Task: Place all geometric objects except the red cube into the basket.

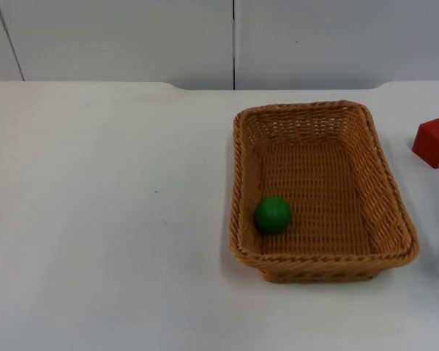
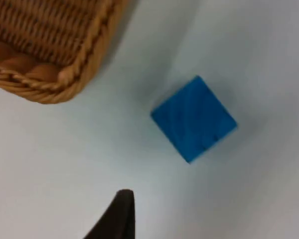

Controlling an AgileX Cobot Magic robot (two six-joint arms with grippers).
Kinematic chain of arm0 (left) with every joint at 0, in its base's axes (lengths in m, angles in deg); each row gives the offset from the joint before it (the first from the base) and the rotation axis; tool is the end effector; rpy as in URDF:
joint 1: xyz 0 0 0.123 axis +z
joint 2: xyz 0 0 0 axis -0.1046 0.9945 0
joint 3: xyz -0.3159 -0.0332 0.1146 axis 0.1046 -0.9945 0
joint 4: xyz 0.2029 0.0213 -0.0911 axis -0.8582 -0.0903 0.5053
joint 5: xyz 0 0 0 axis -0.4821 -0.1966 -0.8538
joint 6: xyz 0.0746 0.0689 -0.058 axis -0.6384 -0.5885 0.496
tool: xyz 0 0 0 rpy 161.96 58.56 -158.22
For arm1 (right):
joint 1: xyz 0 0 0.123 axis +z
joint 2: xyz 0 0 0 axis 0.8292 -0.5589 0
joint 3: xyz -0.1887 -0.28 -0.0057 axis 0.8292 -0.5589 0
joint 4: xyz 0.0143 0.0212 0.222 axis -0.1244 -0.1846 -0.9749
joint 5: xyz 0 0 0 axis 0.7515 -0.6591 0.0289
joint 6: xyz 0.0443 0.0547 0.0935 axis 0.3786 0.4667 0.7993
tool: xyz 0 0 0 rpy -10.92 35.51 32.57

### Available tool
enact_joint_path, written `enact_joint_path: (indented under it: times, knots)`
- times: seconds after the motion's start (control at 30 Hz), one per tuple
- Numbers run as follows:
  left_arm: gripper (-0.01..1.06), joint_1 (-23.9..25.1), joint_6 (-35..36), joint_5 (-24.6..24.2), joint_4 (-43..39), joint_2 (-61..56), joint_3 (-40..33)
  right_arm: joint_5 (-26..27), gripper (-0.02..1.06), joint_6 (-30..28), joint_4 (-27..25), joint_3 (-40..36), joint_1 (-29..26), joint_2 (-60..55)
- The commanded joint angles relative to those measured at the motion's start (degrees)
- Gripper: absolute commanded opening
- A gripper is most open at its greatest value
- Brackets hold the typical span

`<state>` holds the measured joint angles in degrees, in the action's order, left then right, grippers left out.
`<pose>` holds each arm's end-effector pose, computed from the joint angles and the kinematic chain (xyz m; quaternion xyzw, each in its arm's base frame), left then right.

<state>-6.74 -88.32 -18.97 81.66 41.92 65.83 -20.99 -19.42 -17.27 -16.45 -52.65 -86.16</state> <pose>0.1272 -0.0017 0.3217 -0.0061 0.9588 -0.0054 0.2839 0.2209 0.0272 0.2768 -0.2476 0.9517 0.0270 0.1797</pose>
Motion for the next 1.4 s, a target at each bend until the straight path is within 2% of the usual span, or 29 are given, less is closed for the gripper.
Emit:
enact_joint_path:
  times: [0.0, 0.1, 0.13, 0.27, 0.47, 0.63, 0.67, 0.73, 0.77, 0.83, 0.87, 0.93, 0.97, 1.0, 1.03, 1.1, 1.13, 1.23, 1.3, 1.37]
  knots:
    - [1.05, 0.17, -0.07, -0.09, -0.49, -0.39, -0.21, 0.43, 1.02, -5.17, -1.92, 1.63, 0.57, -4.3]
    - [1.05, 0.17, -0.07, -0.09, -0.49, -0.39, -0.21, 3.79, 1.0, -7.6, -0.56, 2.08, 3.08, -9.01]
    - [1.05, 0.17, -0.07, -0.09, -0.49, -0.39, -0.21, 3.79, 1.0, -7.6, -0.56, 2.08, 3.08, -9.01]
    - [1.05, 0.17, -0.07, -0.09, -0.49, -0.39, -0.21, 9.8, 1.0, -7.72, 3.3, 2.08, 7.0, -16.11]
    - [1.05, 0.17, -0.07, 0.03, -0.6, -0.39, -0.21, 15.29, 1.0, -7.72, 6.31, 2.08, 7.1, -24.23]
    - [1.05, 0.17, -0.07, 0.28, -0.6, -0.39, -0.21, 19.52, 0.98, -7.72, 5.59, 2.08, 7.21, -29.62]
    - [1.05, 0.17, -0.07, 0.28, -0.6, -0.39, -0.21, 19.98, 0.96, -7.72, 5.49, 2.08, 7.21, -30.67]
    - [1.05, 0.17, -0.07, 0.28, -0.6, -0.39, -0.21, 20.49, 0.84, -7.72, 5.49, 2.08, 7.21, -31.73]
    - [1.05, 0.17, -0.07, 0.28, -0.6, -0.39, -0.21, 20.49, 0.84, -7.72, 5.49, 2.08, 7.21, -31.73]
    - [1.05, 0.17, -0.07, 0.28, -0.71, -0.39, -0.21, 20.73, 0.63, -7.72, 5.11, 2.23, 7.21, -31.59]
    - [1.05, 0.17, -0.07, 0.28, -0.71, -0.39, -0.21, 20.17, 0.47, -7.72, 5.11, 2.5, 7.21, -30.88]
    - [1.05, 0.17, -0.07, 0.28, -0.71, -0.39, -0.21, 17.16, 0.21, -7.26, 5.23, 3.82, 7.21, -28.72]
    - [1.05, 0.17, -0.07, 0.28, -0.71, -0.39, -0.21, 17.16, 0.21, -7.26, 5.23, 3.82, 7.21, -28.72]
    - [1.05, 0.17, -0.07, 0.28, -0.71, -0.39, -0.21, 14.96, 0.08, -7.26, 5.7, 4.7, 7.21, -27.03]
    - [1.05, 0.17, -0.07, 0.28, -0.71, -0.39, -0.21, 11.24, 0.0, -6.69, 6.55, 5.88, 7.21, -25.46]
    - [1.05, 0.17, -0.07, 0.39, -0.7, -0.39, -0.21, 3.63, 0.0, -4.84, 7.1, 8.87, 7.21, -21.52]
    - [1.05, 0.17, -0.07, 0.39, -0.7, -0.39, -0.21, 3.63, 0.0, -4.84, 7.1, 8.87, 7.21, -21.52]
    - [1.05, 0.17, -0.07, 0.39, -0.7, -0.39, -0.21, -3.13, 0.0, 0.44, 7.1, 12.07, 7.21, -16.22]
    - [1.05, 0.17, -0.07, 0.39, -0.7, -0.39, -0.21, -3.12, 0.0, 4.3, 6.49, 12.95, 7.21, -12.74]
    - [1.05, 0.17, -0.07, 0.39, -0.7, -0.39, -0.21, -2.89, 0.0, 5.65, 6.49, 12.95, 7.21, -11.7]
